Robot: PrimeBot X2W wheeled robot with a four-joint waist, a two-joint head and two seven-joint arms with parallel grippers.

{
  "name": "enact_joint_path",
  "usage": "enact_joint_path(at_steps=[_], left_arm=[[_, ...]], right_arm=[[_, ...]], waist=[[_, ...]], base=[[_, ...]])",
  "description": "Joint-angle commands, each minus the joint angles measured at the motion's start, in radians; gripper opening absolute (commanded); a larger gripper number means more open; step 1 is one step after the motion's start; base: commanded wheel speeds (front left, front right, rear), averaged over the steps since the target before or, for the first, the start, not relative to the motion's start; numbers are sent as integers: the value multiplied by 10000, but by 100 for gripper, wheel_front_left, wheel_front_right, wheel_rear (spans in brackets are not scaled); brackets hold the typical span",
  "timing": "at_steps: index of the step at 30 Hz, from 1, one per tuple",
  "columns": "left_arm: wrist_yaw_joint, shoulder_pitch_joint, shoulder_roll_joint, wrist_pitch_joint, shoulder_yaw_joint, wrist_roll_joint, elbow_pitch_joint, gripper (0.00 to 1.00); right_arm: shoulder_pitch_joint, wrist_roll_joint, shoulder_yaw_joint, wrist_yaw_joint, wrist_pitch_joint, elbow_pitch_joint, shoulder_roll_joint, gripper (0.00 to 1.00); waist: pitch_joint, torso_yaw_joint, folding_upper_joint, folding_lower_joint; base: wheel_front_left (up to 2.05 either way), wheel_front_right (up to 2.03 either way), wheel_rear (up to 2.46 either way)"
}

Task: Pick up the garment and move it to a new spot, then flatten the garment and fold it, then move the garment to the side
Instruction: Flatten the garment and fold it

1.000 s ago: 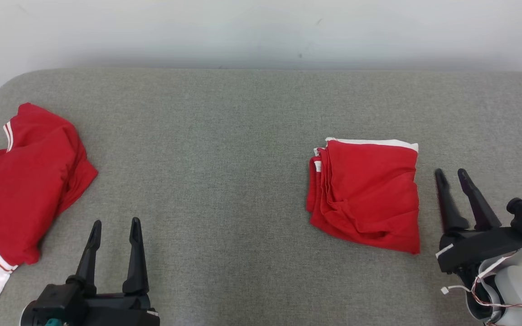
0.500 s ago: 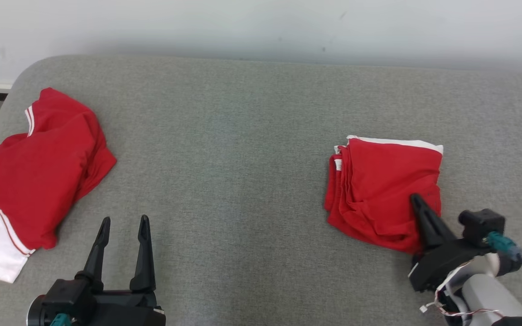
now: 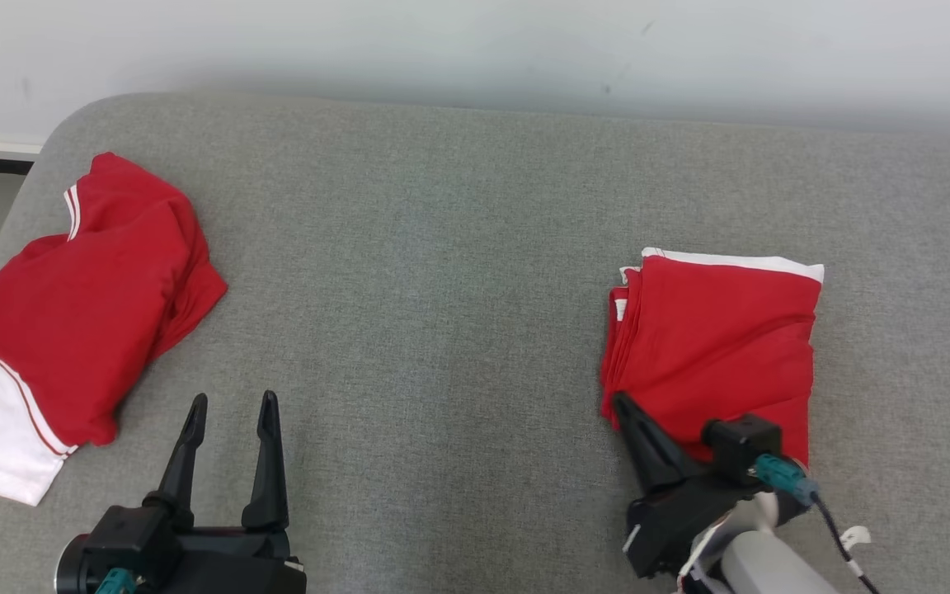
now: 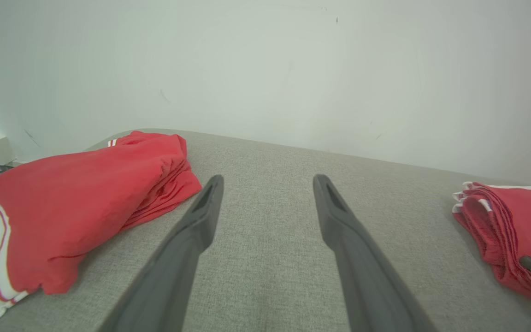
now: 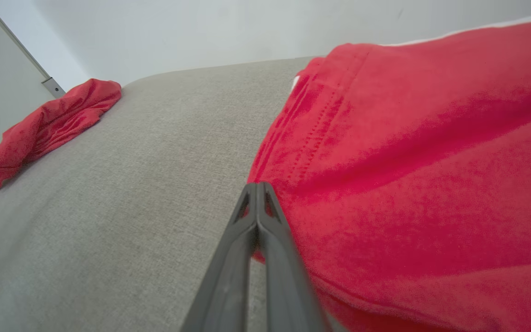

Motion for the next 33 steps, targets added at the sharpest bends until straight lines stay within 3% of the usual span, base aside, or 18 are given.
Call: enact_joint_path(at_steps=[1,8,18,30,31,32,33], left_arm=[[-60,-23,-1,-29,-32,54,20,100],[-68,-45,-3,-29,22,170,30,100],[-104,50,-1,-29,250,442,68,100],[-158,435,-1,-29,483,490,125,100],[-157,467,2,-29,519,512,132,100],[-138,488,-1,-29,534,546,123,100],[-140,528,-3,-29,549,583,113,100]], right_arm=[[132,90,120,-24,-48,-119,59,0],[268,103,-305,-24,-48,-1280,2,0],[1329,-295,-2235,-24,-31,-3659,-424,0],[2811,-758,-4140,-24,-28,-4449,-349,0],[2940,-800,-4208,-24,-28,-4491,-332,10],[3071,-850,-4282,-24,-30,-4554,-326,42],[3215,-905,-4330,-24,-28,-4596,-318,85]], waist=[[-26,-42,-1,0],[-138,-336,-1,0],[-540,-962,-1,0],[-962,-1638,-1,0],[-1007,-1692,-1,0],[-1039,-1736,-1,0],[-1075,-1774,-1,0]], base=[[0,0,0],[0,0,0],[0,0,0],[0,0,0],[0,0,0],[0,0,0],[0,0,0]])
